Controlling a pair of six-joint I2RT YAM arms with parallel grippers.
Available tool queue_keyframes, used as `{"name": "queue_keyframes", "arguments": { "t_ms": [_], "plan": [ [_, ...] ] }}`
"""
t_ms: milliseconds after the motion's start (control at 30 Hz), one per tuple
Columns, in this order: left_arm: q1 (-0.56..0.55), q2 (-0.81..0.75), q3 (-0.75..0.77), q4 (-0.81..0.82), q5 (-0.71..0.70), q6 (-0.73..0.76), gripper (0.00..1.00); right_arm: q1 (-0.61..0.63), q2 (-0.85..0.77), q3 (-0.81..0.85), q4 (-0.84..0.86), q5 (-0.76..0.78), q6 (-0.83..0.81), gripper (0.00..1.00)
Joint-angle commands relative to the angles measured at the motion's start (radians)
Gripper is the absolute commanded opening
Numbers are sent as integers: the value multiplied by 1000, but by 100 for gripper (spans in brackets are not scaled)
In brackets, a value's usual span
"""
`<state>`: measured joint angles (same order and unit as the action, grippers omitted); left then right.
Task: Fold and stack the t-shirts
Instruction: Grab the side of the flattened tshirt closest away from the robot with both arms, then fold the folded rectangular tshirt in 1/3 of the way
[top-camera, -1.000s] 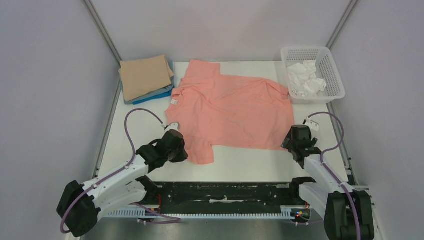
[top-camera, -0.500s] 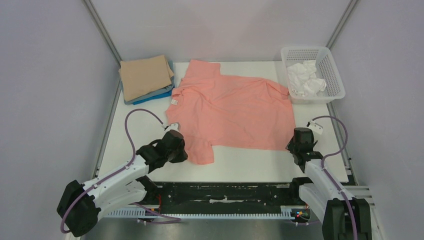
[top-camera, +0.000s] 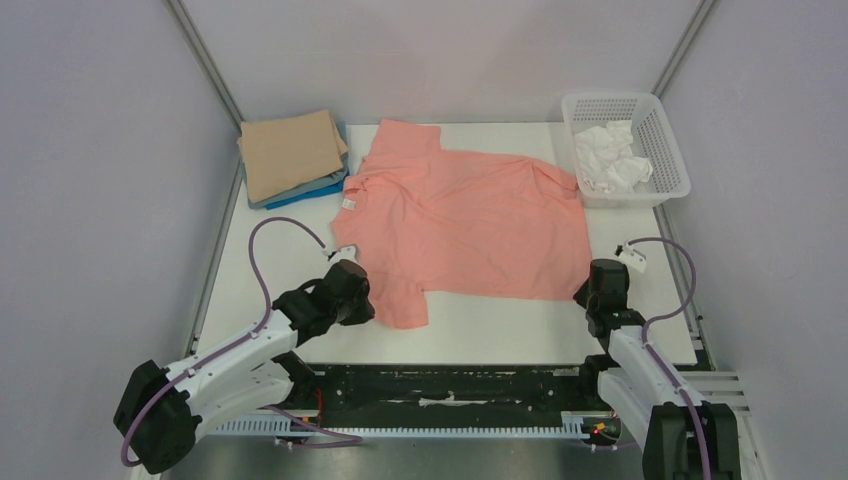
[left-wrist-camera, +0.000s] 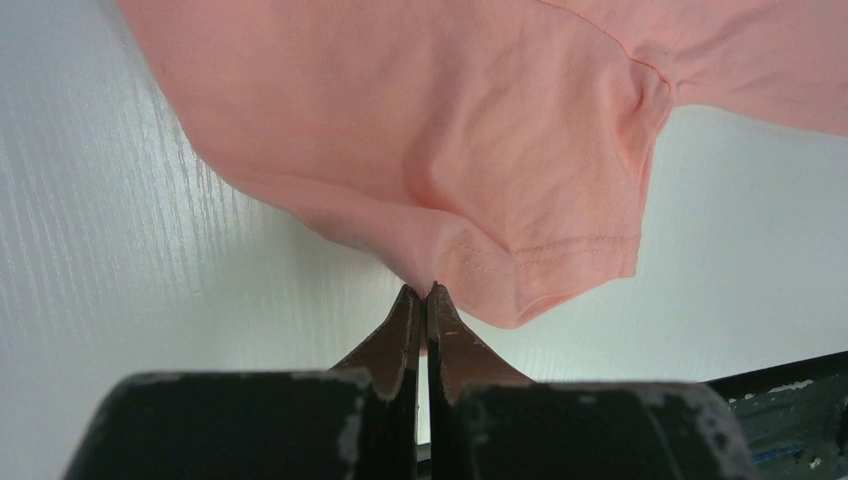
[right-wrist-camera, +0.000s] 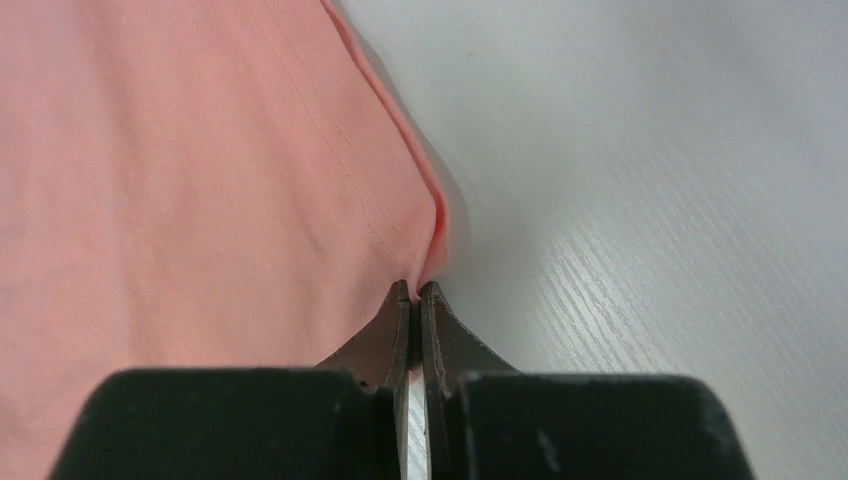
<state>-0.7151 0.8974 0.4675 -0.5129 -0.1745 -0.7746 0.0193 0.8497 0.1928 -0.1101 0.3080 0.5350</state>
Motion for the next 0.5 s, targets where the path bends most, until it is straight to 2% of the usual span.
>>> {"name": "queue_keyframes", "arguments": {
  "t_ms": [0, 233, 467],
  "plan": [
    [-3, -35, 19, 15, 20, 0, 2, 1, -20, -6, -142, -66, -3, 0],
    [-4, -155, -9, -146, 35, -120, 2, 1, -185, -2, -265, -88, -13, 0],
    [-17, -444, -39, -281, 93, -207, 2, 2, -306, 13, -356, -168, 26, 0]
  ]
}}
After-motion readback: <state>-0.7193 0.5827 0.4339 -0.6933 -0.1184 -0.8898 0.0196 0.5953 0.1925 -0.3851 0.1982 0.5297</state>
